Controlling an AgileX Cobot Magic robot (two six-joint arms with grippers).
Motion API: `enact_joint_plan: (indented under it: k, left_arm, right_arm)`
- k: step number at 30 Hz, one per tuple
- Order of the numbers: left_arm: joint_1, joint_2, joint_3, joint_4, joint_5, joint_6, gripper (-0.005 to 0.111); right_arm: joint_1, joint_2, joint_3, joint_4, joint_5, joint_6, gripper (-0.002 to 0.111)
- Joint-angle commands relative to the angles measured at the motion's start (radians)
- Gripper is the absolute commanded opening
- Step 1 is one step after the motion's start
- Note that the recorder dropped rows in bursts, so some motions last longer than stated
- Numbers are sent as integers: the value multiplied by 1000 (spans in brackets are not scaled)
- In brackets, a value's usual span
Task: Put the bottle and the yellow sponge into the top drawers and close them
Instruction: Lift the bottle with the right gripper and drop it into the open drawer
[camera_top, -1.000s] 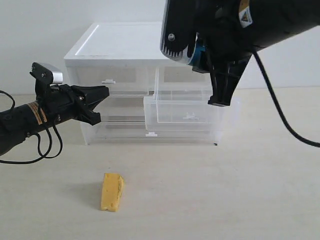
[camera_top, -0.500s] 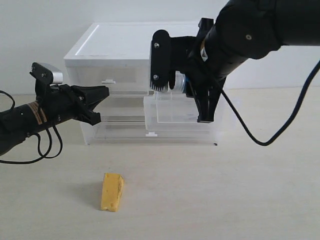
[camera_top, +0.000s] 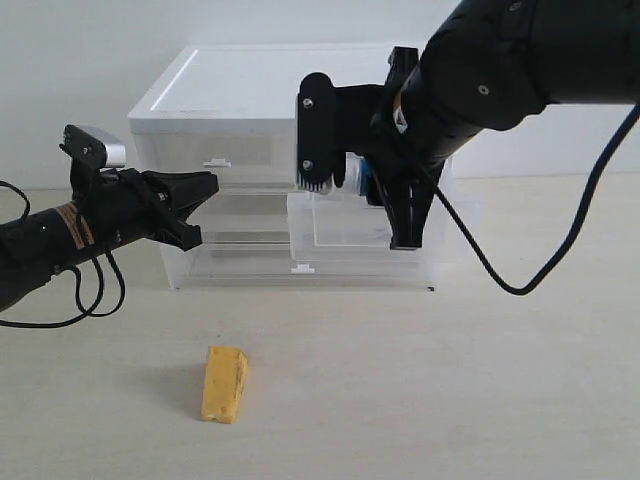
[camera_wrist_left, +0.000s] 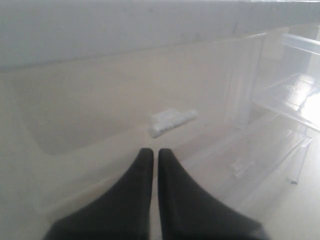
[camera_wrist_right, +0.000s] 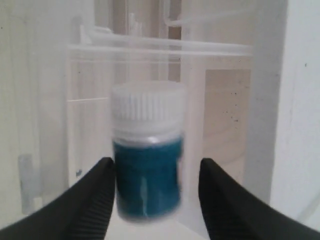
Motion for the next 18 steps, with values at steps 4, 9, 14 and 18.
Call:
enact_joint_plan:
  k: [4, 9, 14, 18]
  left_arm:
    - [-2, 3, -7, -27, 9, 2, 4]
    - [-2, 3, -7, -27, 9, 2, 4]
    - [-2, 3, -7, -27, 9, 2, 4]
    - [-2, 3, -7, -34, 9, 5, 4]
  right_arm:
    - [-7, -4, -6, -10, -44, 20, 53]
    - [-7, -35, -8, -89, -44, 112, 53]
    - [-7, -134, -8, -174, -96, 359, 53]
    - [-7, -220, -3, -43, -130, 627, 47]
